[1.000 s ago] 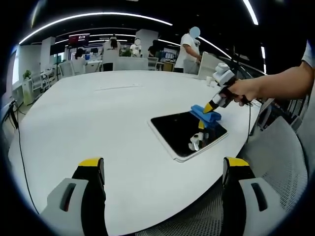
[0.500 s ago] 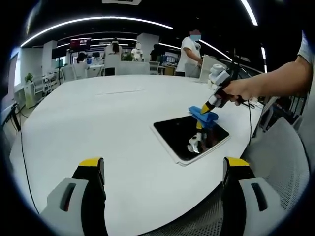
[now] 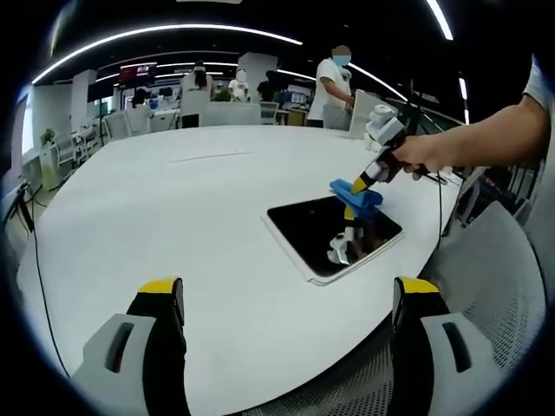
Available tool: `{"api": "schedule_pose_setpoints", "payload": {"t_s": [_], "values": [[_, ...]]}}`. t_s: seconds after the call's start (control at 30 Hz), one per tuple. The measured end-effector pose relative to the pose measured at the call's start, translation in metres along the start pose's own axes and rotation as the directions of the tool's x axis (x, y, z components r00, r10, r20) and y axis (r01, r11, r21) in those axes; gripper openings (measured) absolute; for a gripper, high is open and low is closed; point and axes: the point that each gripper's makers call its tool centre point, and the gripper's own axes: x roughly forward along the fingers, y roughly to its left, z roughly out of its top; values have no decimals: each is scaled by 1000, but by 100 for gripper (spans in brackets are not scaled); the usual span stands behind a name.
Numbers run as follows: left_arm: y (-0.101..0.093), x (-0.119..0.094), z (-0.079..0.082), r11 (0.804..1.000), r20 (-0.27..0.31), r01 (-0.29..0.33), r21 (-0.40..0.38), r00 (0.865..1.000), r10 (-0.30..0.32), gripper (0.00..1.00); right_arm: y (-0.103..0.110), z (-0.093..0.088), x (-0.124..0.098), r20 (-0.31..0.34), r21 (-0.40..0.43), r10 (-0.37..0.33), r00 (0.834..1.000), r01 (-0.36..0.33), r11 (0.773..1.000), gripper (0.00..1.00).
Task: Wipe the mirror surface with the cleaning cloth until all visible marks leave the cleaned area.
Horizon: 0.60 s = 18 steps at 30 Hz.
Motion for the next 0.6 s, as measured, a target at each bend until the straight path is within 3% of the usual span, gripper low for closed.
{"api": "schedule_pose_setpoints", "payload": {"t_s": [0.2, 0.6], "values": [[2, -1, 3, 1000, 12, -10, -2, 1000, 10, 99, -5, 5, 1, 0, 34, 28, 1000, -28, 999, 0], [5, -3, 6, 1000, 33, -24, 1, 999, 24, 99, 5, -1, -43, 40, 77, 75, 996, -78, 994, 0]]}}
